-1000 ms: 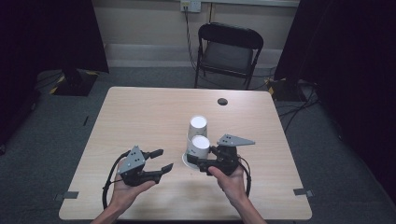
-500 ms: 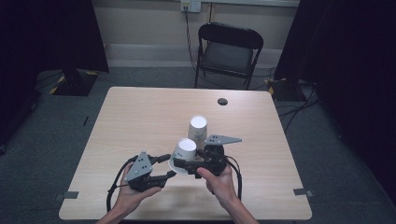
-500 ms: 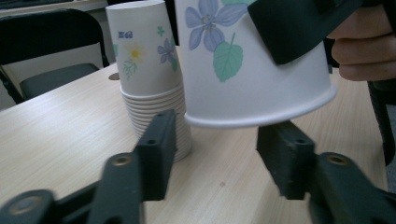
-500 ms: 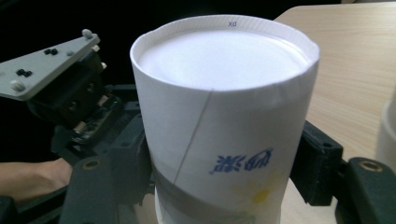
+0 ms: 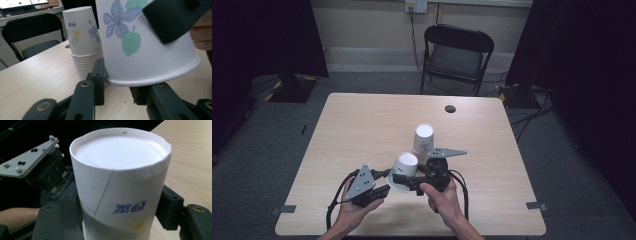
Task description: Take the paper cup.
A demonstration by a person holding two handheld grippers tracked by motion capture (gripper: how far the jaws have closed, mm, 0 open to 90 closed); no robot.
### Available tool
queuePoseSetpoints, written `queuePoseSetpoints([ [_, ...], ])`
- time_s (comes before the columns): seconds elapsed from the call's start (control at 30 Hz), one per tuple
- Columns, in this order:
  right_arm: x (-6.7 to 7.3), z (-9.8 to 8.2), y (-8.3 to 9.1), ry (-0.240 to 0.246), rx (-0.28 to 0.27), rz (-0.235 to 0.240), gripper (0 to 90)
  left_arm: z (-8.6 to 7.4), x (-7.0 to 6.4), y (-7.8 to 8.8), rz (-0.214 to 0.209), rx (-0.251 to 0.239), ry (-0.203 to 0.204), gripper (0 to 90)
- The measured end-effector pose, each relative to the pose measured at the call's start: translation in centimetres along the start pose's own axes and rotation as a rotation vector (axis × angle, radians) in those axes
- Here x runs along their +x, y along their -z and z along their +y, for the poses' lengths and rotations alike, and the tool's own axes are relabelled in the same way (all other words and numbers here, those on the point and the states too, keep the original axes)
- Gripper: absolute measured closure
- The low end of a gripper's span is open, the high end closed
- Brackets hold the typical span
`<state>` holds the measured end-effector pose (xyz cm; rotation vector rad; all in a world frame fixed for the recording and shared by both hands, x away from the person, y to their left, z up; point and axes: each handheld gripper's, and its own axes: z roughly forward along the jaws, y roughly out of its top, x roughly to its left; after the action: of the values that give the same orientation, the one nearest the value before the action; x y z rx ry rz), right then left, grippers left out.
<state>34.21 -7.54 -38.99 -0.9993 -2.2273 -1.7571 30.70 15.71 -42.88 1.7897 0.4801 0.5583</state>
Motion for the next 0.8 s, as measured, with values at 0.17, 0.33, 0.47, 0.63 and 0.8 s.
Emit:
queuePoseSetpoints([
  [0.17,-0.2,-0.2,-0.1,-0.035,-0.004,0.017,32.7,-0.1,0.0,0.1,0.015,0.002,0.017,72.9],
  [0.33,-0.6,-0.3,-0.1,-0.065,0.004,0.041,30.4,0.0,0.3,0.3,0.007,0.007,0.030,80.9],
  [0.47,-0.7,-0.4,-0.2,-0.045,0.009,0.050,27.2,0.0,0.4,0.2,-0.006,0.021,0.042,83.3],
  [0.63,-0.6,-0.3,-0.2,0.001,0.022,0.028,20.6,0.0,0.6,0.2,-0.022,0.043,0.068,83.9],
  [0.8,-0.8,-0.2,0.2,0.019,0.030,0.007,17.1,-0.2,1.3,0.4,-0.021,0.053,0.098,84.2],
])
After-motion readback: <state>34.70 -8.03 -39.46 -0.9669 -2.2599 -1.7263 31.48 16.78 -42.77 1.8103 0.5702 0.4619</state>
